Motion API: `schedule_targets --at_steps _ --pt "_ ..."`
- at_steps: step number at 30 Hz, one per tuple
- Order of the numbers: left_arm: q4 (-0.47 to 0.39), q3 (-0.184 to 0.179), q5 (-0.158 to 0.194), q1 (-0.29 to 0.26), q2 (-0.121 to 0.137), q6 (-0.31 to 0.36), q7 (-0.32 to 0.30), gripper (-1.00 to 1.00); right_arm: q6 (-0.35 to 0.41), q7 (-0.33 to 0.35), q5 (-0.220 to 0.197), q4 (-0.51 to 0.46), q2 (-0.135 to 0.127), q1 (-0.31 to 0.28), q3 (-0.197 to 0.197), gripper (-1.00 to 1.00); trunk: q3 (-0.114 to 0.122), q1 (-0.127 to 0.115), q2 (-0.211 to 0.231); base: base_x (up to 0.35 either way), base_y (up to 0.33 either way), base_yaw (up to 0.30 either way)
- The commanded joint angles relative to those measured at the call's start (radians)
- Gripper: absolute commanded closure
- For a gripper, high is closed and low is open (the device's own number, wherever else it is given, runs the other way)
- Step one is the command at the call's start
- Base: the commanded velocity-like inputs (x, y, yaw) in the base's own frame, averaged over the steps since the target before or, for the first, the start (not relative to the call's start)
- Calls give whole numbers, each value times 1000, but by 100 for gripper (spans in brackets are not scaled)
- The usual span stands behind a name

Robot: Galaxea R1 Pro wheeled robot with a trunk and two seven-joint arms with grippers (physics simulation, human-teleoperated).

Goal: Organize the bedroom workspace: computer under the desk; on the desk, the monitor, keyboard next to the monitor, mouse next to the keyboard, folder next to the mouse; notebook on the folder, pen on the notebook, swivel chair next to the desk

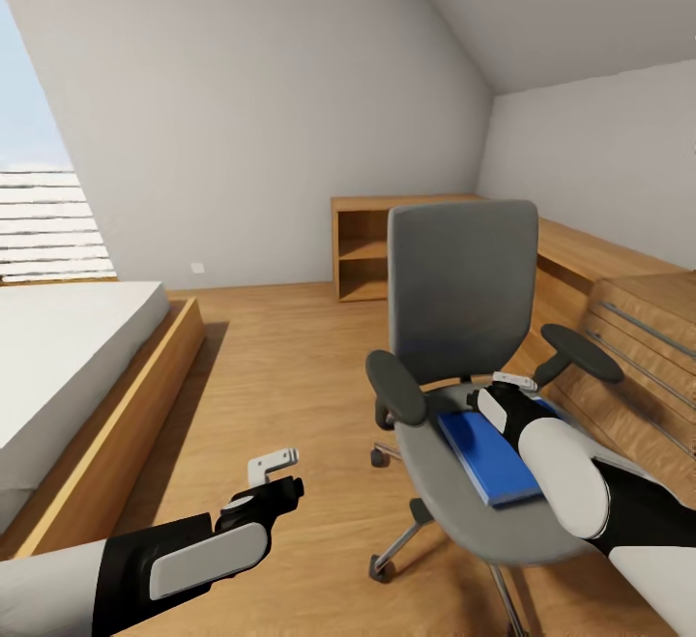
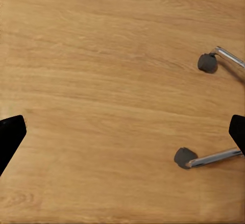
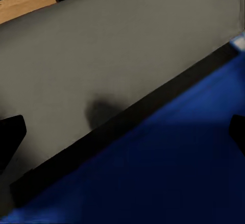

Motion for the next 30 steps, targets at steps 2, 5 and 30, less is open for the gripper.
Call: schedule_targets --at_steps 2,5,30 --pt "-1 -3 7 -2 0 -10 1 -100 8 -1 5 0 1 0 -21 -100 -1 0 0 -246 0 0" --pt "-1 -3 7 -2 1 -10 1 -100 7 -1 5 0 1 0 -21 -100 -1 0 0 -210 0 0" --pt "0 -3 8 -2 0 -9 0 -100 7 -1 5 0 1 0 -20 -100 -1 0 0 -114 0 0"
